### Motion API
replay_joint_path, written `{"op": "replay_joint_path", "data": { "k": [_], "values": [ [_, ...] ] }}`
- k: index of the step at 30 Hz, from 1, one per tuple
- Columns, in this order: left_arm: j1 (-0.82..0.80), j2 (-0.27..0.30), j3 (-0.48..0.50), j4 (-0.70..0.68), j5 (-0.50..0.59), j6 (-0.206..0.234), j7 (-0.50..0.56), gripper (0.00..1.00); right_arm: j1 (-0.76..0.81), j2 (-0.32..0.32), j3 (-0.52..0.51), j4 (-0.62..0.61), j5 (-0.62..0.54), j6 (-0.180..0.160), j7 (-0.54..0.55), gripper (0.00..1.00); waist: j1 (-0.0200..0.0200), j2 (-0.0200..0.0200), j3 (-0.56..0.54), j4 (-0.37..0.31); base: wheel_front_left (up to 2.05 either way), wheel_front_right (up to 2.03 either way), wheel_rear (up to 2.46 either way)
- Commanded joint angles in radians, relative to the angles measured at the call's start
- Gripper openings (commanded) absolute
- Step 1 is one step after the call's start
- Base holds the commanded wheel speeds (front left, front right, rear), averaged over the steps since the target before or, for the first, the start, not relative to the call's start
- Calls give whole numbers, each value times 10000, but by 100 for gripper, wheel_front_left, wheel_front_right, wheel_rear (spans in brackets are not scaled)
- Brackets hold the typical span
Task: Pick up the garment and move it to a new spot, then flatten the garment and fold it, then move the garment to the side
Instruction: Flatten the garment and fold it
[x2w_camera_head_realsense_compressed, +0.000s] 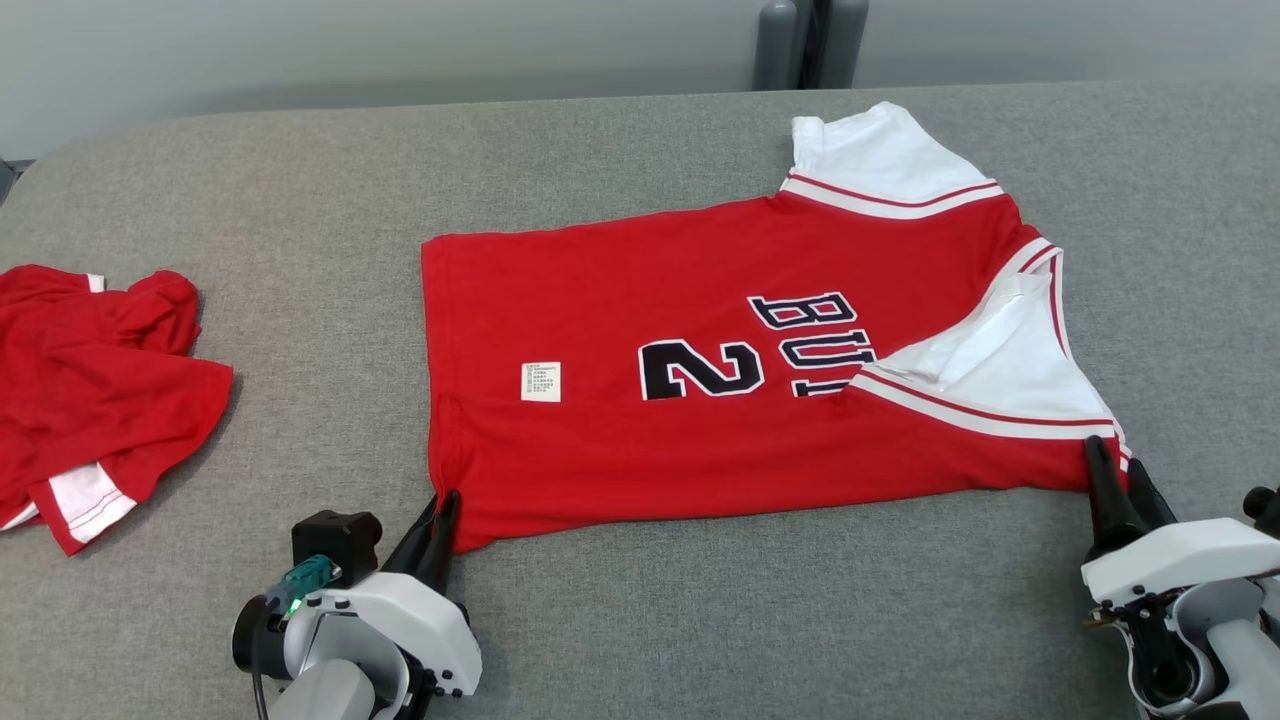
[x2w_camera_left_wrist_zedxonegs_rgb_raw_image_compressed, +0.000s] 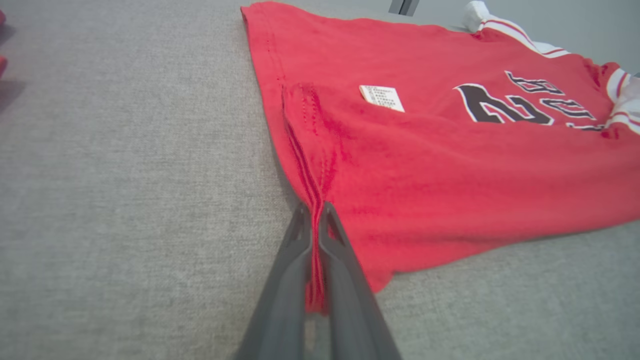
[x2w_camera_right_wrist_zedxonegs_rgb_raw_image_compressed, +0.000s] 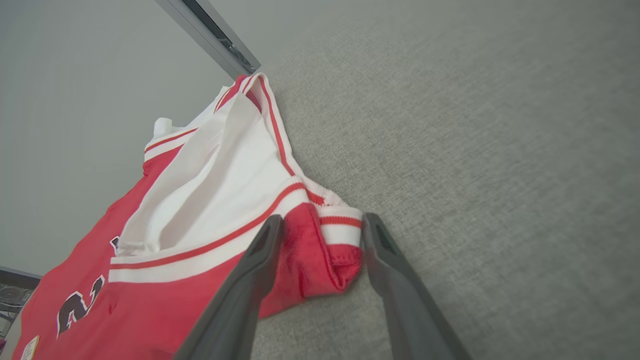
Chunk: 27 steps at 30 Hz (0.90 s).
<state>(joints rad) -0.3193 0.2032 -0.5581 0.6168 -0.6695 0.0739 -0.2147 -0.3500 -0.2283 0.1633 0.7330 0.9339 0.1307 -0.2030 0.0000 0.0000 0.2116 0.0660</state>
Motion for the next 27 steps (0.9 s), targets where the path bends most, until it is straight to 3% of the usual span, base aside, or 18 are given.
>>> {"op": "replay_joint_path", "data": {
  "k": [1,2,3,4,13,27],
  "values": [
    [50,104,12,-65,33,91,16,0,-146,-72,86,116,129,1,-51,69,0,0,30,22,0,0,0],
    [40,124,4,-97,39,99,28,0,-189,-68,210,141,196,1,-27,43,0,0,50,37,0,0,0],
    [31,141,-1,-126,44,133,53,0,-242,-97,347,123,198,1,-71,28,0,0,64,50,0,0,0],
    [26,150,-10,-153,52,157,67,0,-269,-126,428,140,273,1,-113,0,0,0,70,62,0,0,0],
    [89,328,-193,-329,208,288,116,0,-338,-417,927,305,762,1,-397,0,0,0,-86,44,0,0,0],
    [866,744,-468,-689,220,383,283,0,887,-557,938,-306,1854,-1,-582,0,0,0,-928,-380,0,0,0]
  ]
}}
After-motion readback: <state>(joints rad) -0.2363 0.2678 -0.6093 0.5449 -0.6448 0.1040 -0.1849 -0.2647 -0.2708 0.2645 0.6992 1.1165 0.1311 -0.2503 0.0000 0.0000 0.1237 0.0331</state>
